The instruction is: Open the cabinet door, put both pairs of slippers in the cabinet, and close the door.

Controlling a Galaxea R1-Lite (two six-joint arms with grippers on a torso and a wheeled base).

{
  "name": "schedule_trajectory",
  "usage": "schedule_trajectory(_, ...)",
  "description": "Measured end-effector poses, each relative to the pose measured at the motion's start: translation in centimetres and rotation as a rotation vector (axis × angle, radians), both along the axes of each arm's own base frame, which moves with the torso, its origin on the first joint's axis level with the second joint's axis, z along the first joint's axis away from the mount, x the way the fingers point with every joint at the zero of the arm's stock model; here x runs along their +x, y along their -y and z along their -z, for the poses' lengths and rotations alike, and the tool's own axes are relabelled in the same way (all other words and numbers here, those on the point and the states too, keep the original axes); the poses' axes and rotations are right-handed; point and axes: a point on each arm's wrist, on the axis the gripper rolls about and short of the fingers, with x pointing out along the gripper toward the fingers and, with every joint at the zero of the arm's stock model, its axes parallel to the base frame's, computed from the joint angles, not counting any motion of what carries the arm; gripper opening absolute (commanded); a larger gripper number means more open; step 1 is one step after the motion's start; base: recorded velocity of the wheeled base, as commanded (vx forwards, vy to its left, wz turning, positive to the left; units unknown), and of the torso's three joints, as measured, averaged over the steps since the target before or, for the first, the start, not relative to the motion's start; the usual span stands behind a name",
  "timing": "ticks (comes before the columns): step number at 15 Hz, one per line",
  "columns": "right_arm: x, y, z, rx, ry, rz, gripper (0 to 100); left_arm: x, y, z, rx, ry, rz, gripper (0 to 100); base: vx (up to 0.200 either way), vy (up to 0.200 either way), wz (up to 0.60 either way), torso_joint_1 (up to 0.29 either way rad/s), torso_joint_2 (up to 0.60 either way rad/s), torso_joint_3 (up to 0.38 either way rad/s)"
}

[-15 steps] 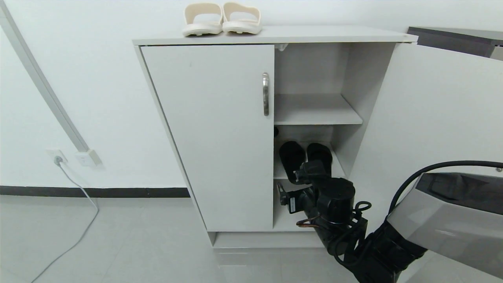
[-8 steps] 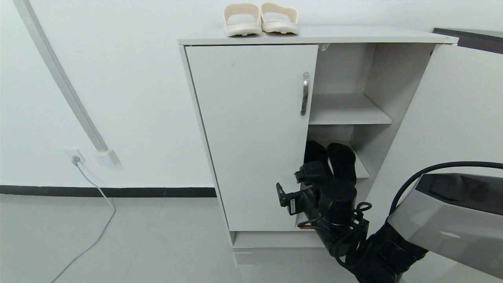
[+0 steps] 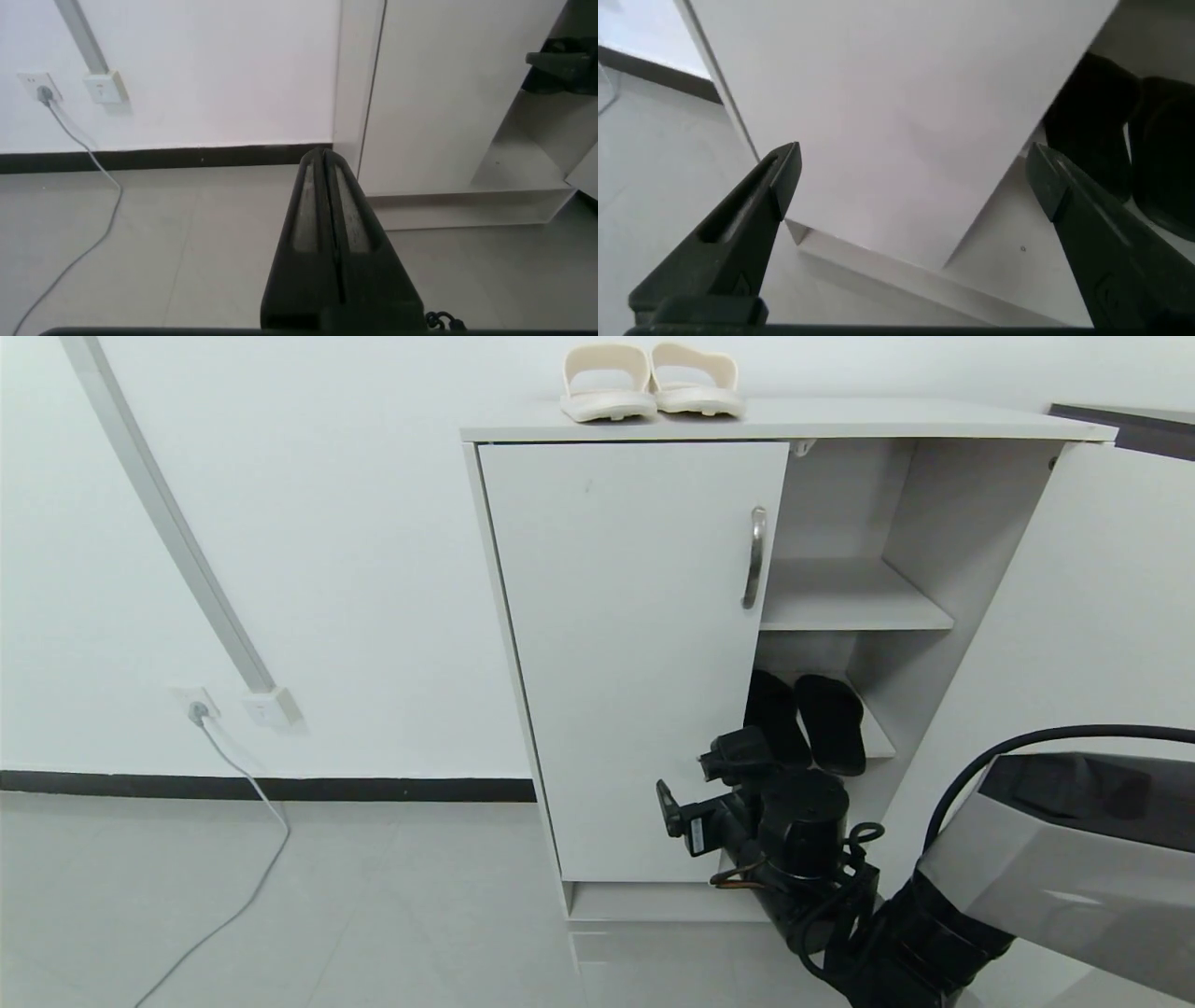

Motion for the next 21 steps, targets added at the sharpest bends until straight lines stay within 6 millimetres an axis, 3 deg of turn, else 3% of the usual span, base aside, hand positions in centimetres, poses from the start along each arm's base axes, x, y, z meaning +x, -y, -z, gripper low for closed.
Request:
schedule_trajectory(12,-0.15,0.06,0.48,-0.015,0.015,-0.004,100,0.00,0.00,0.00,0.000,0.000,-0.001,0,0.000,0.000,0.00,0.000,0.00,0.000)
schedule_trajectory(21,-0.28,-0.04,0.47,-0.016,0.017,-0.007,100,0.00,0.00,0.00,0.000,0.000,0.000,0,0.000,0.000,0.00,0.045,-0.38,-0.330)
